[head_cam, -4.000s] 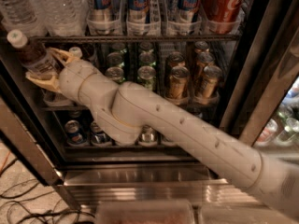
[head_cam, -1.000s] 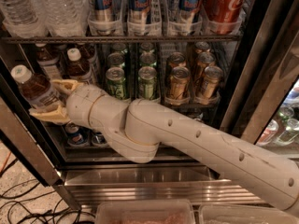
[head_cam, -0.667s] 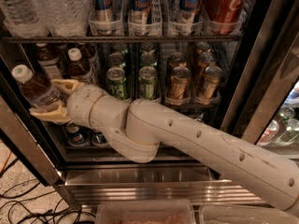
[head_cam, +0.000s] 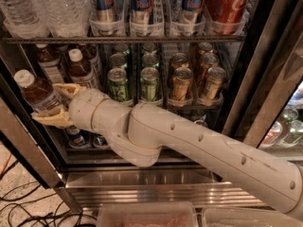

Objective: Pick blue plastic bottle from middle shelf of fridge

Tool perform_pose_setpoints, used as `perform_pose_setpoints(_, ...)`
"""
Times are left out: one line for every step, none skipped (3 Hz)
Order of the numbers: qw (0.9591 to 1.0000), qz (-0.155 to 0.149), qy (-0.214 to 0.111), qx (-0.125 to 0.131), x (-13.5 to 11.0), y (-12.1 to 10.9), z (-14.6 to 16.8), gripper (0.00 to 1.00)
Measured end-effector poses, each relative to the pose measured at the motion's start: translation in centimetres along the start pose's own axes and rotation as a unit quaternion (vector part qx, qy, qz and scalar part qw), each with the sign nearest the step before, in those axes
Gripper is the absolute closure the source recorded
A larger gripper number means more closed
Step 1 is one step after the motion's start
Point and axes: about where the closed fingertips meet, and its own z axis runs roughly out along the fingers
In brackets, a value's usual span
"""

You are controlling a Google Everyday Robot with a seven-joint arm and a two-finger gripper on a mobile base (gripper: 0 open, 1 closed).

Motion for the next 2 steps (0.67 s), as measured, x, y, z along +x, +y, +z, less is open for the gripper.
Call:
perform_pose_setpoints(1.0,0.006,0.007,0.001,1.1,-0.8,-0.5,1.0)
perform_pose_setpoints(0.9992,0.026,0.005,-0.029,0.0,-0.8,0.6,1.0)
